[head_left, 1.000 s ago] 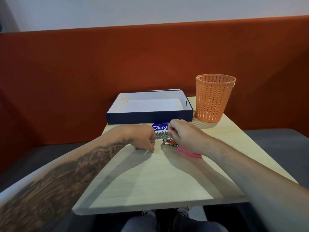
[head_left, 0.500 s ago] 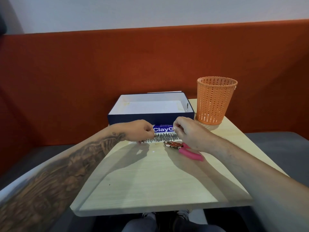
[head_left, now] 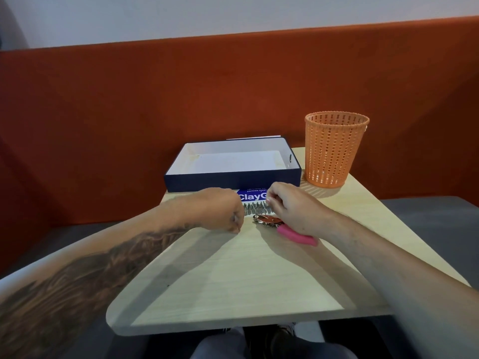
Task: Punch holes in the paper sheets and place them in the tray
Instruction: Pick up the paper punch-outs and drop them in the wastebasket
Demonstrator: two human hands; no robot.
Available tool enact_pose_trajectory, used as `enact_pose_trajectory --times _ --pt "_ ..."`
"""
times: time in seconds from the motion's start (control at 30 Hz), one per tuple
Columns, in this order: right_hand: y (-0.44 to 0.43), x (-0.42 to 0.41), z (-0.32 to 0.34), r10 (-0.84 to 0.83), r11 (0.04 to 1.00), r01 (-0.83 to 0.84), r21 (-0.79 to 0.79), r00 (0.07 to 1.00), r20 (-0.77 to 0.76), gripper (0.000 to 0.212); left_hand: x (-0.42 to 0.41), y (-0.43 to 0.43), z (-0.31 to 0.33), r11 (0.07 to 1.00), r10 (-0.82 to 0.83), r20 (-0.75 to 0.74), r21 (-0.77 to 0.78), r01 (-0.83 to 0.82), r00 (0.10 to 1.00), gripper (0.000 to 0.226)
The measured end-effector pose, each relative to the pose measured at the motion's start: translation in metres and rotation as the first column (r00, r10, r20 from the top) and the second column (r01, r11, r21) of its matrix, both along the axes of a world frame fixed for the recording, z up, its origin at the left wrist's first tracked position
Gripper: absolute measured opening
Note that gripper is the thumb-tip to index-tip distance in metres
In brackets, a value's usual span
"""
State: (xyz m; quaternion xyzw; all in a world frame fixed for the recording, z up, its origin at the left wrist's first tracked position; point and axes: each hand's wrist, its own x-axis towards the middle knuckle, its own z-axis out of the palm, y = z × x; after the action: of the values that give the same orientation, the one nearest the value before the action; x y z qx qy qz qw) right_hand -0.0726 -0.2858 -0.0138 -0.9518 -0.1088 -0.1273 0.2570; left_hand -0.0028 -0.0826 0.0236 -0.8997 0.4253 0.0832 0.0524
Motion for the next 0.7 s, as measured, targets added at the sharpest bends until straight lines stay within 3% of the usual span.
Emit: enact_pose_trajectory --times 0.17,0.33,0.5,0.7 --pt "0.004 0.001 -0.003 0.000 1.000 0.000 -0.004 1.000 -0.001 0.019 -0.005 -0.003 -0.003 0.981 -0.166 0.171 0.130 0.144 0.971 0.016" --pt "0.007 0.002 -0.005 -0.017 1.000 0.017 -0.017 1.000 0.003 0.017 -0.011 -0.004 -0.007 0.975 -0.200 0.185 0.137 0.177 0.962 0.018" --pt "0.008 0.002 -0.001 -0.014 1.000 0.014 -0.003 1.000 -0.010 0.016 -0.001 0.005 -0.017 0.998 -0.045 -0.013 -0.050 0.044 0.999 0.012" --pt "0.002 0.000 -0.002 -0.025 1.000 0.025 -0.004 0.999 -0.029 0.016 0.004 0.018 -0.017 0.959 0.079 -0.242 -0.245 -0.140 0.967 0.013"
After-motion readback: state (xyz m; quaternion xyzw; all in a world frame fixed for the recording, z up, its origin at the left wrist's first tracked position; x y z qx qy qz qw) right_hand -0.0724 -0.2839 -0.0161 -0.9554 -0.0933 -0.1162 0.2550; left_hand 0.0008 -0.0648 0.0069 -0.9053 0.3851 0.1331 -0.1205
